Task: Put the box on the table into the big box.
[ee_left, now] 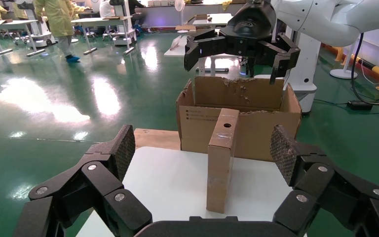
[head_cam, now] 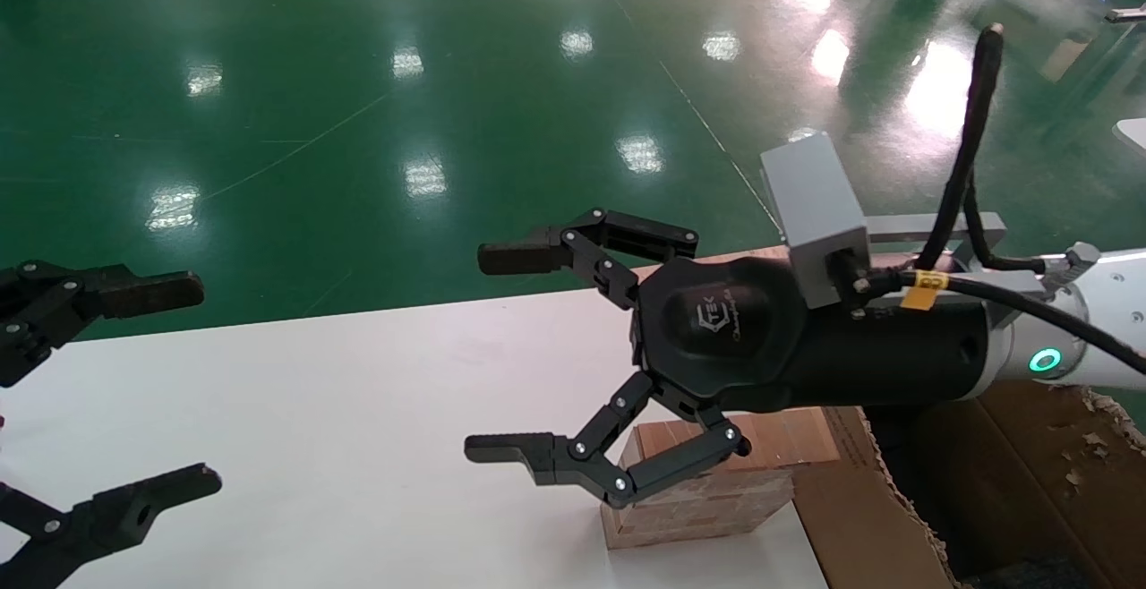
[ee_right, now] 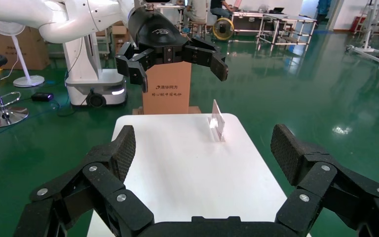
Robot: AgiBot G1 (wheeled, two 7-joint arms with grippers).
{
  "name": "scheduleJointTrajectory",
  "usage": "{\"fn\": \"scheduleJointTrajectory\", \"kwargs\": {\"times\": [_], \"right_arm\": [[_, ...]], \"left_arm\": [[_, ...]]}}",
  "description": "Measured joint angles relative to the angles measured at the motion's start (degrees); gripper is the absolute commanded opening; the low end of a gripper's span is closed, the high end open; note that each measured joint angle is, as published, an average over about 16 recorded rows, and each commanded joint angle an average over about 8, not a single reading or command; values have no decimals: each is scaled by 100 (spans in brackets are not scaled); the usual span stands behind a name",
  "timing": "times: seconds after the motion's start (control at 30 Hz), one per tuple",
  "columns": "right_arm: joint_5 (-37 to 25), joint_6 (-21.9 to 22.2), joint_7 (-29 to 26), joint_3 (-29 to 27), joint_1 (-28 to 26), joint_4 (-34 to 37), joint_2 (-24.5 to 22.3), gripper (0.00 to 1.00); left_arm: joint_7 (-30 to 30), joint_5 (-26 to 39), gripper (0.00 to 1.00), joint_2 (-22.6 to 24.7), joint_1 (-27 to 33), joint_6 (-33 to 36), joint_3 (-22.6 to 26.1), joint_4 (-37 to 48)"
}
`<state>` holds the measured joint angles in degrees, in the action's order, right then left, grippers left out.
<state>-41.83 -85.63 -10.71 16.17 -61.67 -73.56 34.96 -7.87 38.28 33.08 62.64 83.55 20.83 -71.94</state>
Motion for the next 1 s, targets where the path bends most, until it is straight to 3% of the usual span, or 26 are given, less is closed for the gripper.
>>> {"fn": "scheduleJointTrajectory", "kwargs": {"times": [0.57,0.9,0.97,1.0], "right_arm": [[-21,-9,1,2,9,12,-28,100],[-244,-219,123,49,45,230,-373,100],[-301,-285,178,80,59,315,-501,100],[-328,-317,210,100,66,360,-571,100]], "left_arm": [[0,0,100,0,0,0,0,0],[0,0,100,0,0,0,1,1],[0,0,96,0,0,0,1,1],[0,0,88,0,0,0,1,1]]}}
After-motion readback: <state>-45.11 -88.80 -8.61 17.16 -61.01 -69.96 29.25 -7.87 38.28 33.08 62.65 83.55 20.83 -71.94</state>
